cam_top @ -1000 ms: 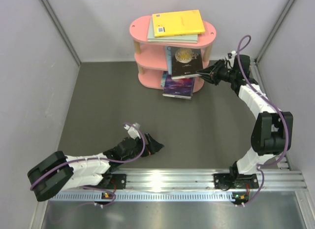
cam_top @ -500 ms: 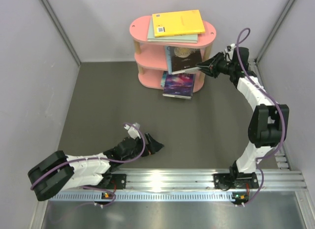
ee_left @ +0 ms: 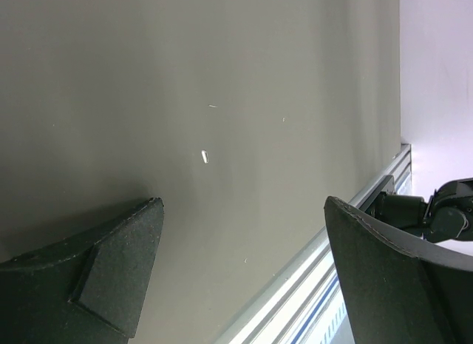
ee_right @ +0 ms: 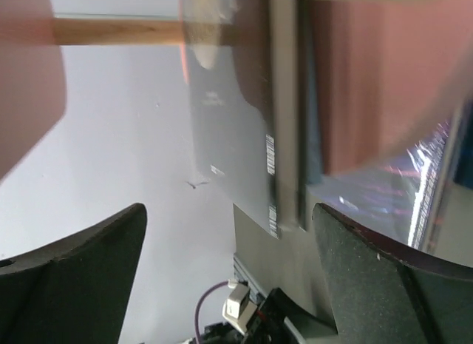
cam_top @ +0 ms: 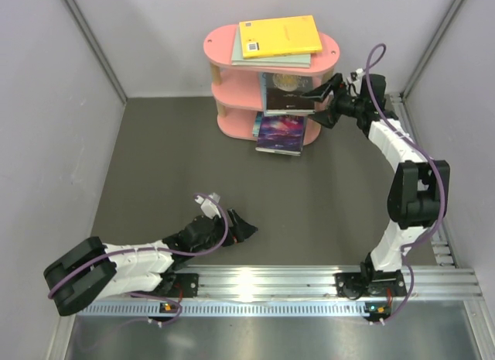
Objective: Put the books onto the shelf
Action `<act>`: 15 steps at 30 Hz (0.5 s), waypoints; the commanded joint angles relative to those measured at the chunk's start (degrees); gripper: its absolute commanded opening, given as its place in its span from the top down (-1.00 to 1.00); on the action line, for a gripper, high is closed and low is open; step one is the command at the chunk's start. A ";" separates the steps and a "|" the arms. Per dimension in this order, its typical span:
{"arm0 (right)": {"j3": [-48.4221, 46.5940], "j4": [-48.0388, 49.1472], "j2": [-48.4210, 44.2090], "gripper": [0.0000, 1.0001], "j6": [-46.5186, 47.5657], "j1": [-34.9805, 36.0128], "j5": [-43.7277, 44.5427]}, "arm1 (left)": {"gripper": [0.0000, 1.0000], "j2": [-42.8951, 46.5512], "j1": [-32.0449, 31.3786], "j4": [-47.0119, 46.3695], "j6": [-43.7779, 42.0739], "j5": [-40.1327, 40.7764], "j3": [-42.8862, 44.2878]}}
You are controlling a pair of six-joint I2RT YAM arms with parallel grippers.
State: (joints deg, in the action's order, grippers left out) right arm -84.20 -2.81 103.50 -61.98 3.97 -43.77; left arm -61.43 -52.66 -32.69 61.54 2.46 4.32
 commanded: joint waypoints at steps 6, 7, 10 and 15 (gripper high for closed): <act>7.12 -5.45 -6.47 -1.00 7.30 -1.59 -0.88 | -0.92 -2.03 -0.07 4.12 -0.89 0.79 -5.64; 7.47 -6.15 -6.56 -1.00 7.92 -1.68 -1.23 | -0.92 -2.03 -0.07 4.12 -0.89 0.79 -5.72; 9.58 -6.51 -8.13 -1.00 10.46 -2.21 -2.46 | -0.91 -1.94 -0.07 4.21 -0.89 0.88 -5.72; 12.82 -17.13 -15.60 -0.99 20.65 -2.30 4.54 | -0.91 -1.41 -0.07 4.39 -0.72 0.97 -5.90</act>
State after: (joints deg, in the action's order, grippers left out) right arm -72.20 -13.85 96.18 -49.98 2.11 -43.05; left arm -61.78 -52.66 -33.06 61.56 2.46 4.32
